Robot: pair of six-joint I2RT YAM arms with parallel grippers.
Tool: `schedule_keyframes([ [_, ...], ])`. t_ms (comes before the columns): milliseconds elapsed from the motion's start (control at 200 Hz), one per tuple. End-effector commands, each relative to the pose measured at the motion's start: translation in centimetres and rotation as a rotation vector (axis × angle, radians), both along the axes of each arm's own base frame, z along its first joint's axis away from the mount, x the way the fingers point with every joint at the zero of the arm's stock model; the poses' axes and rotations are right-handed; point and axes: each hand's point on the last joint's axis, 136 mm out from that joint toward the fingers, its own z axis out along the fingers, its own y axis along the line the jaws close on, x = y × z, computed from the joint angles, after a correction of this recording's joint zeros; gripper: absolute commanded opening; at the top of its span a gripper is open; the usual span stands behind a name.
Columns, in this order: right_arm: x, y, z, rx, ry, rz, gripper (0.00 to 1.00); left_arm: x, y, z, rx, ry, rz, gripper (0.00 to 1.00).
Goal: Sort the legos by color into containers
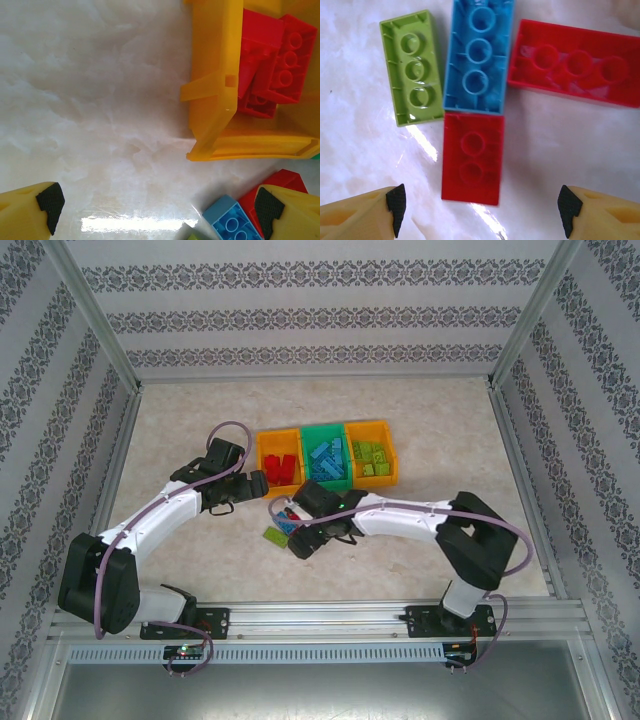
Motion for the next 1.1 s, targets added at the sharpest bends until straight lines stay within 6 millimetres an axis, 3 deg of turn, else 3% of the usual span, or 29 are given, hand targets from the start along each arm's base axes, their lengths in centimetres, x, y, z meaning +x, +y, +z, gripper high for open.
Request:
schedule_keyframes([
  [0,0.0,1.1,-0.8,-0.037,0.006,0.04,0.8,-0.6,0.7,-0.1,0.016,0.005,0.026,0.99],
  [165,0.2,1.4,-2.2,-0.081,0.014,0.047,0.63,-0.7,0.9,0.0,0.024,0.004,0.026,0.99],
  [395,-0.1,-0.8,-3.0,-0.168,-0.003,0.045,0.39,-0.8,1.1,0.0,0.035,0.0,0.028,0.99],
  [475,0.3,-1.0,-2.1,-0.16,-0.033,0.033,0.33,-0.6,1.0,0.1,0.033,-0.003,0.029,0.99],
  [580,1.4,0.0,0.9,-0.047,-0.076,-0.005,0.3,-0.6,1.0,0.1,0.029,-0.001,0.028,0.99],
  [819,6.7,2.6,8.0,0.192,-0.122,-0.117,0.3,-1.0,1.0,-0.1,0.026,0.007,0.027,0.99],
  [934,9.9,3.3,9.1,0.223,-0.104,-0.197,0.3,-1.3,0.6,-0.4,0.005,0.014,0.01,1.0],
  [1094,14.3,3.9,8.8,0.222,-0.067,-0.323,0.31,-2.1,-0.6,-0.9,-0.003,0.02,-0.06,1.0],
])
